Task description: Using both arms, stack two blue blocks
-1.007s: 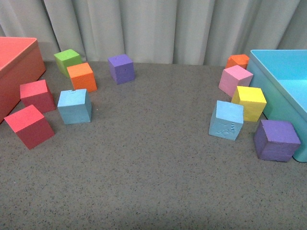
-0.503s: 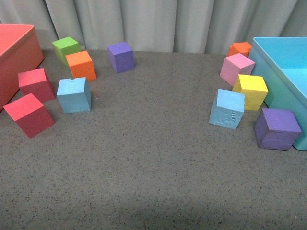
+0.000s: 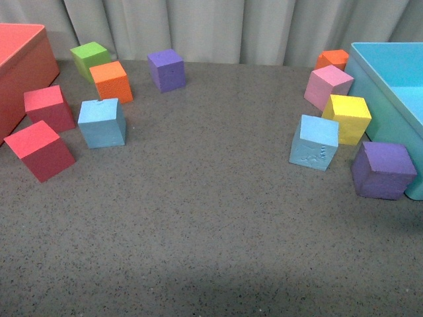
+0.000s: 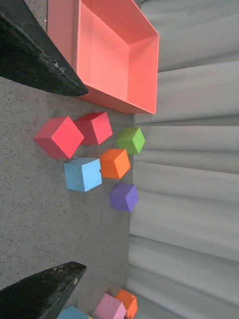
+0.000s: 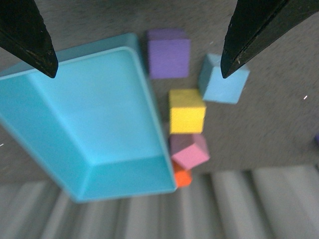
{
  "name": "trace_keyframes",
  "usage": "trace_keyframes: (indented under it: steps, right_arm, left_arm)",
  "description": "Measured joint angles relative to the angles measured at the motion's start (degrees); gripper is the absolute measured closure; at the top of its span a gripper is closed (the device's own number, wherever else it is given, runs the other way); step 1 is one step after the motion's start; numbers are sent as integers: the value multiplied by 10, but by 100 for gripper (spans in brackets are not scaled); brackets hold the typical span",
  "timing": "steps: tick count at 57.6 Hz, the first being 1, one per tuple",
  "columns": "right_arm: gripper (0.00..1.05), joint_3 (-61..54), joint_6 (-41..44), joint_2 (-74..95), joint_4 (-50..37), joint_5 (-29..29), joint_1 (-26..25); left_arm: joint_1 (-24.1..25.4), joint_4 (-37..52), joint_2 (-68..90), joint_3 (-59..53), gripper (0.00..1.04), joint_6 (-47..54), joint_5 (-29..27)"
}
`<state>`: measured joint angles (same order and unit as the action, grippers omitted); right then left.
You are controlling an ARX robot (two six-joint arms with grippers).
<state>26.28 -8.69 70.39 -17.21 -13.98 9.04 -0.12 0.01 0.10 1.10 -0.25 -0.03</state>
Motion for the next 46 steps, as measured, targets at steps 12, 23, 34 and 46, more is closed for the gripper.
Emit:
trace_keyframes:
  steps: [12, 23, 34, 46]
  right_arm:
    - [10, 187, -89, 245, 97, 63, 3]
    - [10, 329, -144, 373, 181, 96, 14]
    - [10, 409, -171, 450, 231, 104, 30]
    - [10, 490, -181, 544, 280, 111, 38]
  left_arm:
    - [0, 0, 0, 0, 7, 0, 0]
    - [0, 0, 0, 0, 7, 0, 0]
    - [0, 0, 0, 0, 7, 0, 0]
    - [0, 0, 0, 0, 7, 0, 0]
